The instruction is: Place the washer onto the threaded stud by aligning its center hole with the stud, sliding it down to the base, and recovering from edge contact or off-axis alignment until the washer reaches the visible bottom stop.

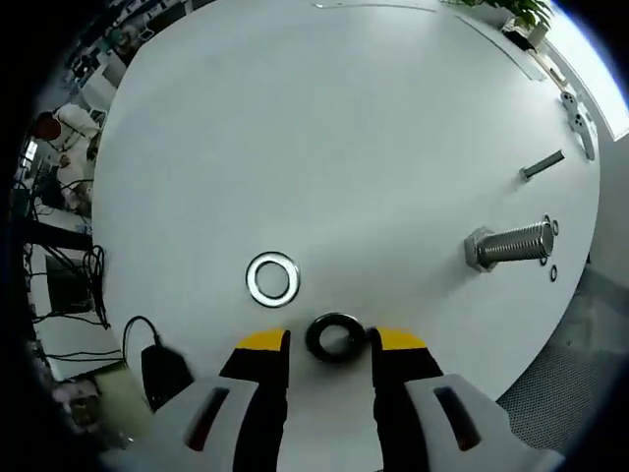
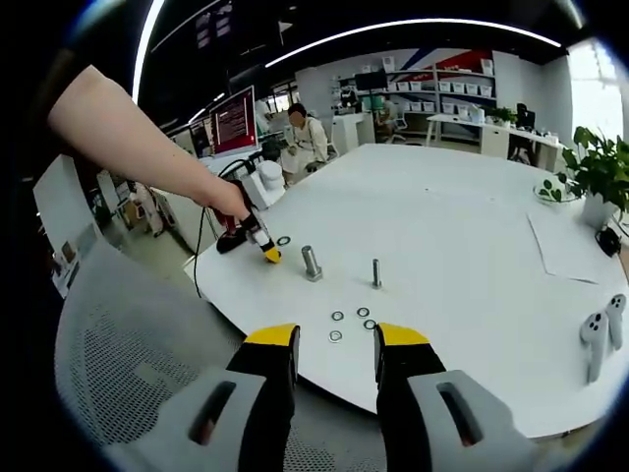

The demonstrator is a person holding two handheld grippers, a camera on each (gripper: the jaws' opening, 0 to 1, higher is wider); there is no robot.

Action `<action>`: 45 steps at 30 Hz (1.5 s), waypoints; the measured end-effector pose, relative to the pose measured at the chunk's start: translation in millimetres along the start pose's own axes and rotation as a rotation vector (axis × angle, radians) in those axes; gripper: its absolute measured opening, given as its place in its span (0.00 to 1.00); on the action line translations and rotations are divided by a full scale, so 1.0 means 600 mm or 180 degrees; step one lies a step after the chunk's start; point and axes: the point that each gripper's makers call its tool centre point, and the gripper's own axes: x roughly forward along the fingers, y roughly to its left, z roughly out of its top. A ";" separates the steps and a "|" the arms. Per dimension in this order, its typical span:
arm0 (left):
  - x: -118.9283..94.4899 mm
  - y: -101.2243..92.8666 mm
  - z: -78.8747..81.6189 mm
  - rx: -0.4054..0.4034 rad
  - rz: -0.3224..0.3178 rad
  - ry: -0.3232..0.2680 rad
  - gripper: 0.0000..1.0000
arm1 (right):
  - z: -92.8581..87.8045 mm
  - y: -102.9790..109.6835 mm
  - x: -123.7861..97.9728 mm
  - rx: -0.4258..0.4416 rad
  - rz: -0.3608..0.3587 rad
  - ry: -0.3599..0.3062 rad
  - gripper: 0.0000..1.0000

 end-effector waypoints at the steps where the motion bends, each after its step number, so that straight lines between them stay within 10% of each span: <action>1: -0.001 -0.002 -0.001 -0.0003 0.0004 0.0006 0.31 | 0.000 0.000 0.000 0.0000 0.0000 0.0000 0.33; 29: 0.003 -0.010 -0.014 0.0671 -0.0093 0.0237 0.23 | 0.000 -0.003 -0.001 -0.0002 -0.0026 0.0002 0.32; 45: -0.004 -0.007 -0.018 0.0378 -0.0061 0.0260 0.20 | 0.000 -0.005 -0.001 -0.0018 -0.0048 0.0008 0.32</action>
